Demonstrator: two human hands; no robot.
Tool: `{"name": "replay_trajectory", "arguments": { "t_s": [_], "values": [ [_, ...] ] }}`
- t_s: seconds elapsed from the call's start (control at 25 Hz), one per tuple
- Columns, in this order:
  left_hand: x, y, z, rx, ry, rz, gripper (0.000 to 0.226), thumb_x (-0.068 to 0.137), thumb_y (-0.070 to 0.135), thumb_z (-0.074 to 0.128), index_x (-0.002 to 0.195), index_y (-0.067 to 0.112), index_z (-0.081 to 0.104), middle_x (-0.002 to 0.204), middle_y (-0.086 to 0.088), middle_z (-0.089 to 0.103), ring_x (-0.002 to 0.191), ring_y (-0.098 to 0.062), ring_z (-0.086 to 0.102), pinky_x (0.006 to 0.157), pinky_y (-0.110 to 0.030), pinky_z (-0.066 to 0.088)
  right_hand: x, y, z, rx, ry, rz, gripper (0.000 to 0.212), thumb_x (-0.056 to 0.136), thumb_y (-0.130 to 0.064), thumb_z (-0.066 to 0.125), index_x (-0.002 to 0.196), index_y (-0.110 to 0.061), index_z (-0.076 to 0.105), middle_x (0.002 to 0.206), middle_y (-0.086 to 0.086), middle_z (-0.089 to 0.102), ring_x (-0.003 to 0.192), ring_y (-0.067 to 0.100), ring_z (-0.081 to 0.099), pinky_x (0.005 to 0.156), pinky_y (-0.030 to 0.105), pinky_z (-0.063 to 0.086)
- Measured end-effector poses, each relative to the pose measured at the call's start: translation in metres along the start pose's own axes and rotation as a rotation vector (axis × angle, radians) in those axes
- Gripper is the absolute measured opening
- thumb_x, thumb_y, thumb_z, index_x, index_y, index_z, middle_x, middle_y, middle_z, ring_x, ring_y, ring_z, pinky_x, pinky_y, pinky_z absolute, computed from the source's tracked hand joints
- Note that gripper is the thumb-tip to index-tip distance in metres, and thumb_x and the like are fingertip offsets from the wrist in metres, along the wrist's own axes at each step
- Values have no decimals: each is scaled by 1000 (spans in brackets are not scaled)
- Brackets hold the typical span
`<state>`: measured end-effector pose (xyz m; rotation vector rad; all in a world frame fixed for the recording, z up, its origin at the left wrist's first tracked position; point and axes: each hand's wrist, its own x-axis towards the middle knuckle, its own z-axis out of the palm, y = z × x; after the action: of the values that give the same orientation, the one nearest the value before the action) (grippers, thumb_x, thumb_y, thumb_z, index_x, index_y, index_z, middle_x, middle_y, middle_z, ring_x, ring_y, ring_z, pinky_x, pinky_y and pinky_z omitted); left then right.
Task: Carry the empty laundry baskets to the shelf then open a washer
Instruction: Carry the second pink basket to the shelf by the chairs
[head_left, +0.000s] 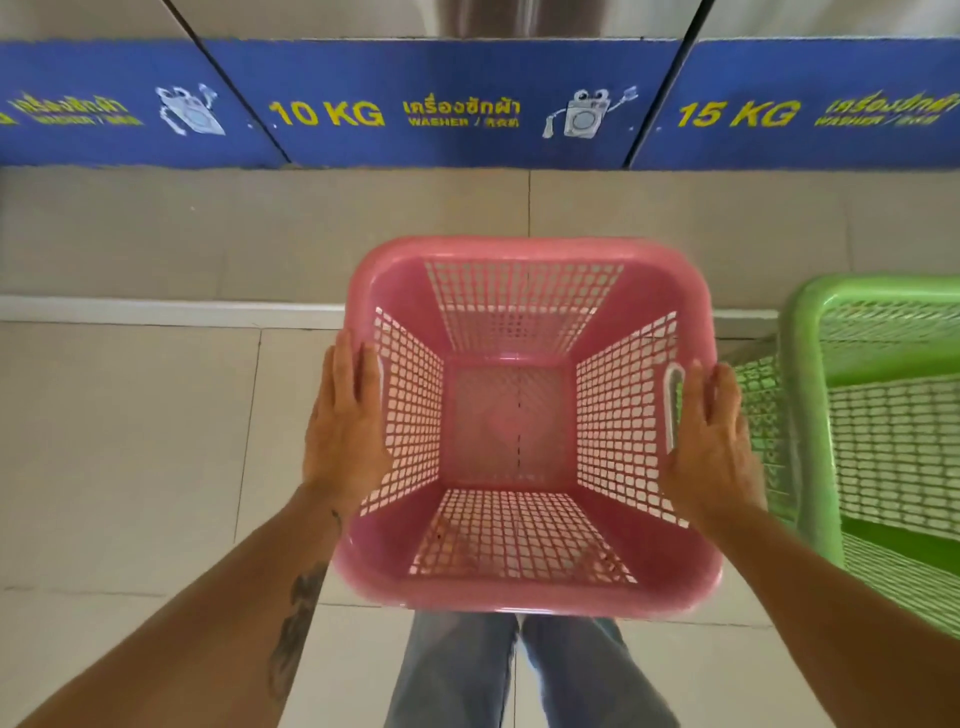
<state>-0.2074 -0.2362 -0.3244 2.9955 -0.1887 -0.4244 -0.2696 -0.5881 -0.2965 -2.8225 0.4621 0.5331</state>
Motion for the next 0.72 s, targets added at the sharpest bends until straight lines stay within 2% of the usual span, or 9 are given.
{"name": "replay_trajectory", "arguments": {
  "t_s": [0.12,0.28,0.44,0.52,0.6,0.72],
  "values": [
    [-7,4,-32,-49,43,-49,110,74,21,75,153,17,-1,161,-10,-2,147,-33,12,94,-49,52,3,-6,-29,-21,26,-60,97,72,2,64,152,-8,10,150,19,18,118,46,46,77,51,55],
    [-51,1,-114,-143,108,-143,97,76,16,71,152,25,12,159,-1,19,139,-27,35,89,-46,55,-12,-30,-110,-41,32,-179,96,72,2,61,153,-10,10,155,17,18,124,44,45,90,51,51],
    [-132,1,-197,-258,251,-267,81,77,18,59,146,35,21,145,10,41,113,-21,56,78,-43,58,-50,-64,-199,-50,26,-372,91,68,0,60,150,-9,21,151,12,25,114,39,50,89,48,50],
    [-183,3,-233,-292,310,-326,74,77,24,56,143,39,26,134,12,49,98,-13,58,70,-36,58,-74,-85,-236,-64,28,-483,89,68,-1,62,149,-10,24,151,10,25,111,38,50,90,46,50],
    [-231,-2,-255,-289,332,-395,74,73,24,58,140,38,31,133,12,48,100,-15,60,69,-34,56,-97,-109,-261,-44,15,-555,91,69,-1,64,149,-12,22,150,8,24,114,37,48,90,46,50],
    [-306,-15,-274,-285,373,-533,78,70,17,59,142,34,33,139,10,46,107,-20,60,69,-31,54,-142,-146,-280,-76,20,-695,88,70,0,64,146,-13,23,144,6,28,112,36,49,83,45,51]
  ]
}}
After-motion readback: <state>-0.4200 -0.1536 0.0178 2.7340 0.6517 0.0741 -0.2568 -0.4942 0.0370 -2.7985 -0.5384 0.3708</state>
